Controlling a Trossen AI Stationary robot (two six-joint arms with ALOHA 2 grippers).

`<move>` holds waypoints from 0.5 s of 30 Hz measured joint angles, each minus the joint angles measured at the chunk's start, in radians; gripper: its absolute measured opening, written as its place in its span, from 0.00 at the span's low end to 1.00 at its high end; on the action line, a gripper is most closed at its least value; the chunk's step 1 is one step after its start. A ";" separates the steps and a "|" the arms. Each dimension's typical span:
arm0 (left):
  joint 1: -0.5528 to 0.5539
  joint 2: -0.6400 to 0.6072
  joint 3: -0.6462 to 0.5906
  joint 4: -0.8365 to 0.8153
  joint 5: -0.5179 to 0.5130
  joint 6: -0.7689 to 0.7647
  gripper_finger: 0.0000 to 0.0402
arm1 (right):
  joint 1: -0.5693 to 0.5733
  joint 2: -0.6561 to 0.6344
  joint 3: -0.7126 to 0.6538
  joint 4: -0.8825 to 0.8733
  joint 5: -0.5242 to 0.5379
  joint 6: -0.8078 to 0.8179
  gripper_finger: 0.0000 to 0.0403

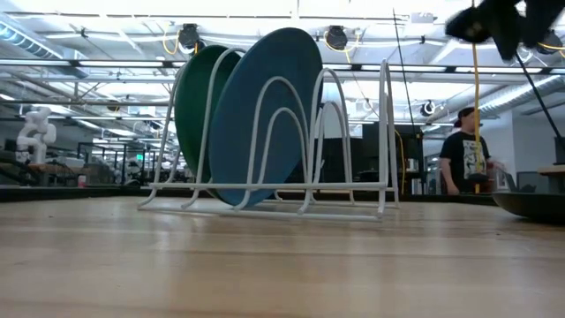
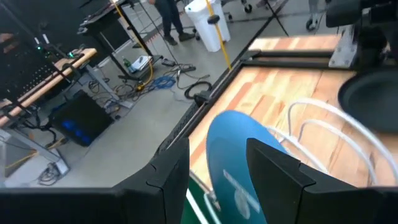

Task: Sort dishes
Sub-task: Put the black plate in the dish rack

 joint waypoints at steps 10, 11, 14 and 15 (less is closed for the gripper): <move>-0.036 0.011 0.000 -0.075 -0.023 -0.003 0.42 | 0.073 0.000 -0.308 0.251 -0.028 0.380 0.30; -0.037 0.009 0.000 -0.079 -0.026 -0.002 0.42 | 0.080 0.000 -0.328 0.259 -0.029 0.419 0.31; -0.036 0.001 0.000 -0.117 -0.035 -0.004 0.42 | 0.098 0.000 -0.382 0.307 -0.027 0.527 0.37; -0.036 0.001 0.000 -0.126 -0.039 -0.005 0.42 | 0.104 0.000 -0.401 0.335 -0.026 0.559 0.40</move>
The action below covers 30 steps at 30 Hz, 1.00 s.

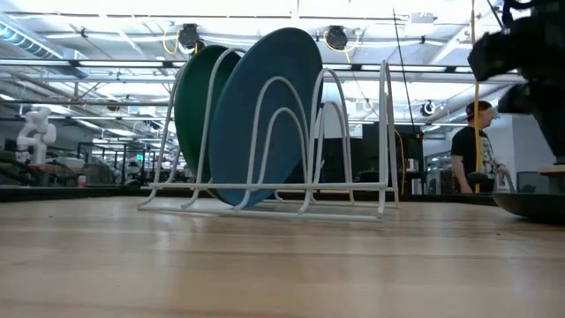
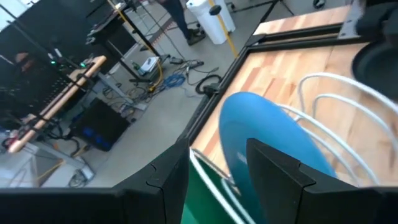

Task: Sort dishes
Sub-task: Put the black plate in the dish rack

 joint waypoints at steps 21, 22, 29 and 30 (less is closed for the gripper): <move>-0.004 -0.018 0.000 -0.018 -0.073 0.033 0.42 | 0.044 0.276 -0.068 0.268 0.013 0.312 0.49; -0.004 -0.018 0.000 -0.018 -0.074 0.033 0.42 | 0.044 0.283 -0.067 0.267 0.013 0.313 0.48; -0.004 -0.018 0.000 -0.017 -0.080 0.033 0.42 | 0.044 0.297 -0.068 0.274 0.015 0.314 0.29; -0.004 -0.018 0.000 -0.017 -0.080 0.033 0.42 | 0.045 0.296 -0.069 0.273 0.020 0.314 0.25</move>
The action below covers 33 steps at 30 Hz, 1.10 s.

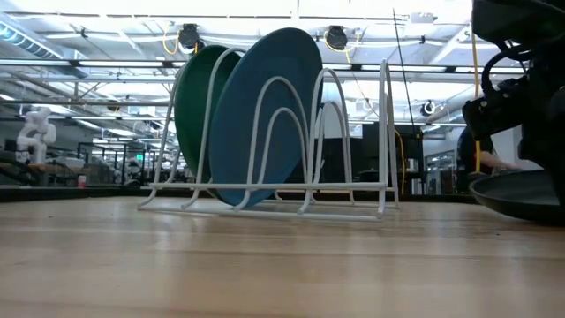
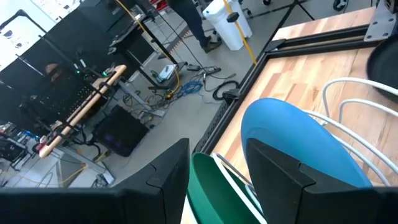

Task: Sort dishes
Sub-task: Put the black plate in the dish rack

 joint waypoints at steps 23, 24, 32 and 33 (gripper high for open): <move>-0.002 0.000 0.000 0.003 0.001 -0.001 0.42 | 0.001 -0.096 0.300 -0.362 0.152 -0.116 0.00; -0.002 0.000 0.000 0.003 0.001 -0.001 0.42 | 0.001 -0.111 0.322 -0.380 0.178 -0.111 0.00; -0.002 0.000 0.000 -0.001 0.002 -0.007 0.42 | 0.027 -0.227 0.471 -0.571 0.526 0.010 0.00; -0.002 0.000 0.000 -0.003 0.002 -0.007 0.42 | 0.033 -0.242 0.480 -0.575 0.576 0.030 0.00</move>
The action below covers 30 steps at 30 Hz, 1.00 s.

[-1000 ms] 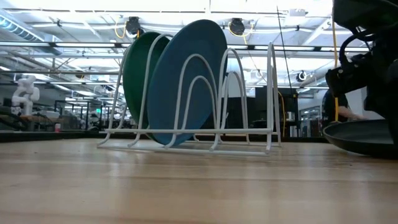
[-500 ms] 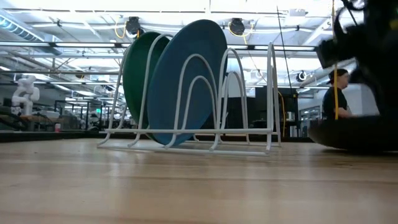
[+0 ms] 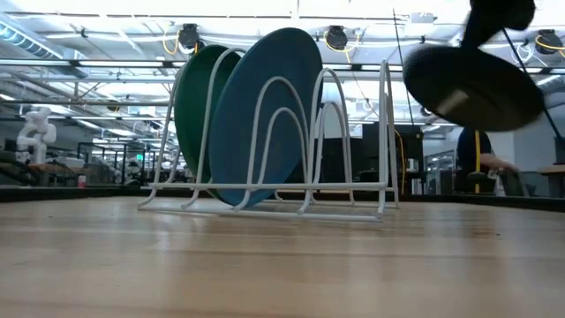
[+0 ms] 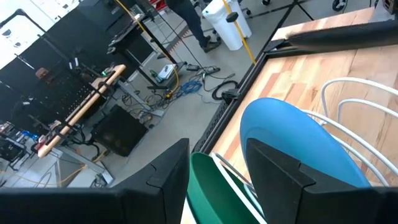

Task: Sort dishes
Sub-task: Put the black plate in the dish rack

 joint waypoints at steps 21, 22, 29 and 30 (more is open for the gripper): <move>0.001 0.000 0.000 -0.003 0.001 0.003 0.42 | 0.039 -0.012 0.033 0.888 0.542 -0.669 0.00; 0.001 0.000 0.000 -0.003 0.001 0.003 0.42 | 0.039 0.010 0.033 0.917 0.542 -0.681 0.00; 0.001 0.000 0.000 -0.007 0.001 0.008 0.42 | 0.039 0.177 0.033 1.043 0.551 -0.656 0.00; 0.001 0.000 0.000 -0.012 0.001 0.007 0.42 | 0.039 0.198 0.033 1.053 0.559 -0.650 0.00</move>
